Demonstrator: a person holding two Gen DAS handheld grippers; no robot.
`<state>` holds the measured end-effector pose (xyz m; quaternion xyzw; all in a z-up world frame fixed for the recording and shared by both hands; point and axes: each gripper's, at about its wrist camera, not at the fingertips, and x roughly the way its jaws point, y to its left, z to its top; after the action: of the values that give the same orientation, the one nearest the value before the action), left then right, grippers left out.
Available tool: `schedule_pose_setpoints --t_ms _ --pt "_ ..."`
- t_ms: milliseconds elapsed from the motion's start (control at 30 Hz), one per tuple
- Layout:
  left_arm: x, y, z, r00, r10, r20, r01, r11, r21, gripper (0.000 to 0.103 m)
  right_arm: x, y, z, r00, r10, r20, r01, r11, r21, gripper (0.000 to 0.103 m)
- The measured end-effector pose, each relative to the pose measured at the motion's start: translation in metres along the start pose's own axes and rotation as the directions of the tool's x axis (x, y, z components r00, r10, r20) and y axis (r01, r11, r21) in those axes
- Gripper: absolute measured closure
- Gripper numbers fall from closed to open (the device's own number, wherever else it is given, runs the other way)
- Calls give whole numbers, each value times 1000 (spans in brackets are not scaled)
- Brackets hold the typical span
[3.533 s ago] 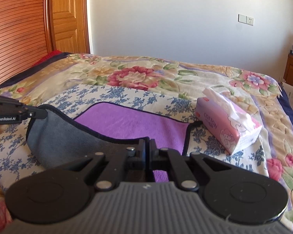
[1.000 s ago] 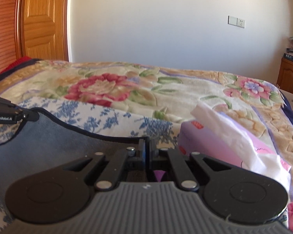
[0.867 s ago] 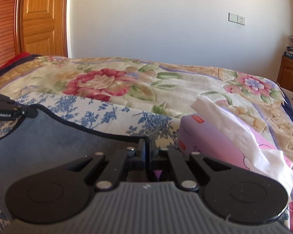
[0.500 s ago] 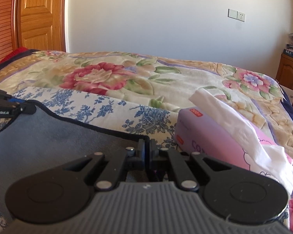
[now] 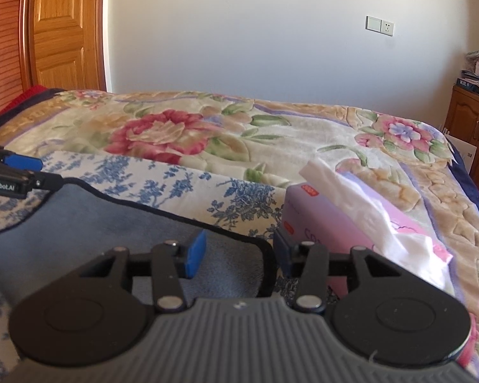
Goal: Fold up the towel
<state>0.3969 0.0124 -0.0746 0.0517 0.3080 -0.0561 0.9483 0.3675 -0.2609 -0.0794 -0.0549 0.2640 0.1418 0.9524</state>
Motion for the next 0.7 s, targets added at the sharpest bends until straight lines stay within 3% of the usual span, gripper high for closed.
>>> schedule_pose_setpoints --t_ms 233,700 --pt "-37 -8 5 1000 -1 4 1 1000 -9 22 -36 10 7 1000 15 5 -15 999 30 55" --pt "-127 -25 19 998 -7 56 5 1000 26 15 -110 38 12 999 43 24 -44 998 41 54"
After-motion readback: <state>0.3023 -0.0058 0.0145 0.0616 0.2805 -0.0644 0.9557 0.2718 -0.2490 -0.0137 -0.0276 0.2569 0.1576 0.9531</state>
